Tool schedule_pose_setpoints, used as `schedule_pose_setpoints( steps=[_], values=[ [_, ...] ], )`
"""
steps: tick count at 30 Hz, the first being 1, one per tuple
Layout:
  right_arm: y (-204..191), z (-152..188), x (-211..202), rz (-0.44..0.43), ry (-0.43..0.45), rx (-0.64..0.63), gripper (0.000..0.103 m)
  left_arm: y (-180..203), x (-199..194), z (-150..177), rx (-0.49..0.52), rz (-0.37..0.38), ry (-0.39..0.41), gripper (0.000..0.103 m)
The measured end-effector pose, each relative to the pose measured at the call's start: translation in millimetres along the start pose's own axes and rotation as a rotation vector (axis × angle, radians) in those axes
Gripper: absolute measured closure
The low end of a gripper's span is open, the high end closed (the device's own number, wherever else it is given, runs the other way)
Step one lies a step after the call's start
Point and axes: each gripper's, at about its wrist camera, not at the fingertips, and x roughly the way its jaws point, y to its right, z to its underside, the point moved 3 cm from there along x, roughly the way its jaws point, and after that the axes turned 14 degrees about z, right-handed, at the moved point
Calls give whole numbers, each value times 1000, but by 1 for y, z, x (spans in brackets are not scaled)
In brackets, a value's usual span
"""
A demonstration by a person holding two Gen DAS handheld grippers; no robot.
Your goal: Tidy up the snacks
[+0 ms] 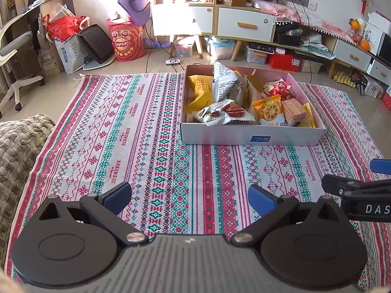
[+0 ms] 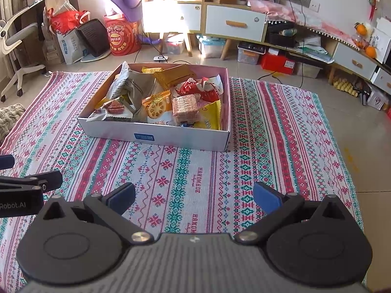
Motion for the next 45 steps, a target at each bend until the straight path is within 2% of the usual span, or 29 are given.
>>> schedule_pose_setpoints(
  steps=[29,45],
  values=[
    [0,2,1,0,0,-1,0,3,3,4,6,11,-19,0],
    [0,3,5,28,-1,-2,0,0,2,5,-3,21,-25,0]
  ],
)
